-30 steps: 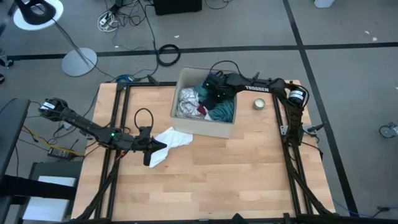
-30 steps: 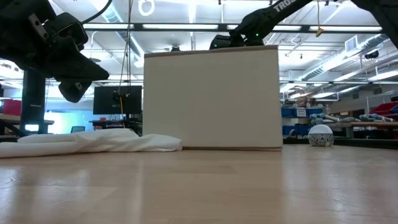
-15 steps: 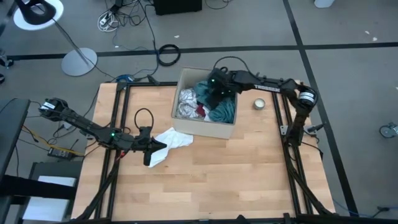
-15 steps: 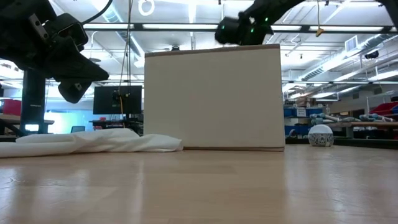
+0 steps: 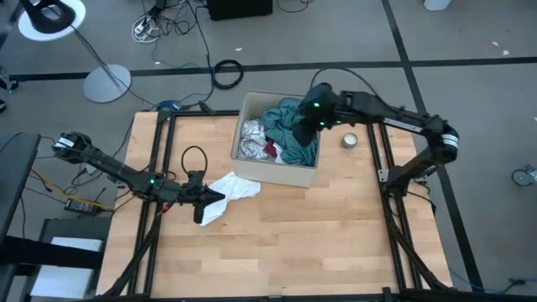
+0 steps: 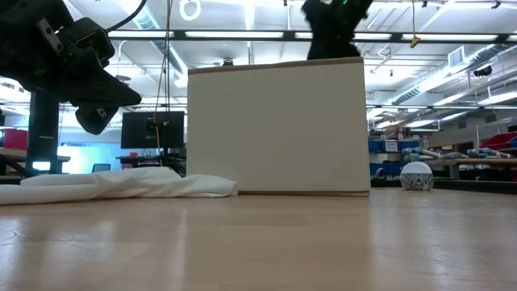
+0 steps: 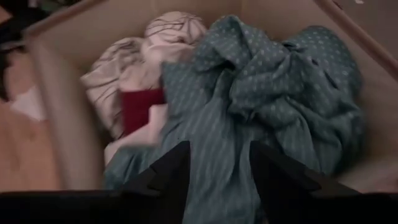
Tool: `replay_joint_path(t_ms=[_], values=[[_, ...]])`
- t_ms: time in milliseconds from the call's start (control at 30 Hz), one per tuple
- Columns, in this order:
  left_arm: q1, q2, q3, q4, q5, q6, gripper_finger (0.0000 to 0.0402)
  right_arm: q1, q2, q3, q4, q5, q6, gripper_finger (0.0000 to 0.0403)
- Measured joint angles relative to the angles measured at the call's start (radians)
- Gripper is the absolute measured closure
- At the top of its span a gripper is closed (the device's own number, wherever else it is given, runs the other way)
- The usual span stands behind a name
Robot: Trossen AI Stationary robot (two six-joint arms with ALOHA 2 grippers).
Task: Sort clothes
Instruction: Put the white shorts into the bin
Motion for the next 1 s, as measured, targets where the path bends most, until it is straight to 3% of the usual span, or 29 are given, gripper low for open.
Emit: replay_joint_path(t_ms=[267, 433, 600, 867, 1000], values=[[-0.001, 0.0, 0.0, -0.102, 0.02, -0.105, 0.0402, 0.096, -0.194, -0.011, -0.157, 0.023, 0.031, 0.0235], [-0.001, 0.0, 0.045, -0.211, -0.008, -0.133, 0.0402, 0.202, -0.328, -0.11, -0.209, 0.141, 0.119, 0.0235], [-0.001, 0.042, 0.115, -0.436, -0.09, -0.181, 0.0402, 0.326, -0.454, -0.27, -0.2, 0.218, 0.255, 0.0236], [-0.001, 0.191, 0.12, -0.401, -0.092, -0.183, 0.0402, 0.504, -0.559, -0.537, -0.188, 0.317, 0.536, 0.0238], [-0.001, 0.274, 0.12, -0.343, -0.076, -0.159, 0.0393, 0.572, -0.571, -0.645, -0.098, 0.338, 0.621, 0.0238]])
